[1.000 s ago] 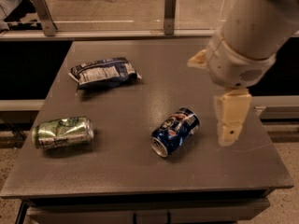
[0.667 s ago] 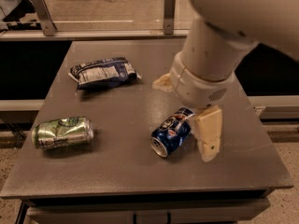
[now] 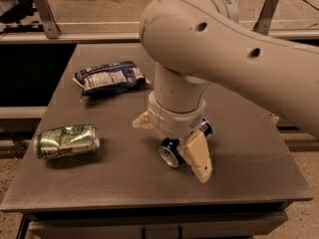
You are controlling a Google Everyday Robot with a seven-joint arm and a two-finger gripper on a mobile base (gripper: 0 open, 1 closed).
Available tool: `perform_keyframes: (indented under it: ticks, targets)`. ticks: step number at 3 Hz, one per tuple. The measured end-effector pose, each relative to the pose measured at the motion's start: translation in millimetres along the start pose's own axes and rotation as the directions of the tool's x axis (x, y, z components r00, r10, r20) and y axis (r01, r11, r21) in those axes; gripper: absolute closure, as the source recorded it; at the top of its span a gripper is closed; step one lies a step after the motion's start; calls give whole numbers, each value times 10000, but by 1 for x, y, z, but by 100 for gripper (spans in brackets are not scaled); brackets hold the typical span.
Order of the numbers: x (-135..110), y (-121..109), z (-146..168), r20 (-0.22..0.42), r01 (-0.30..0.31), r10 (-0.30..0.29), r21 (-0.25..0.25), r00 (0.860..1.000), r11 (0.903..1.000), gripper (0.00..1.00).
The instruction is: Place pepsi can upright
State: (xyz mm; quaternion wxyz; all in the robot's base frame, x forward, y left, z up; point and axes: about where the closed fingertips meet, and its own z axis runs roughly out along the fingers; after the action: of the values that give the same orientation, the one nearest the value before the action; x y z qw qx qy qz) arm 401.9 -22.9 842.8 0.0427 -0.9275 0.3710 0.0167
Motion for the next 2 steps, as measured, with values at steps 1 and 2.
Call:
perform_keyframes:
  ticks: [1,2]
  targets:
    - [1,0,-2,-152,-124,121,-197,9998,9997,0]
    - [16,10,9,-112,-978,974,-407,9952,9944,0]
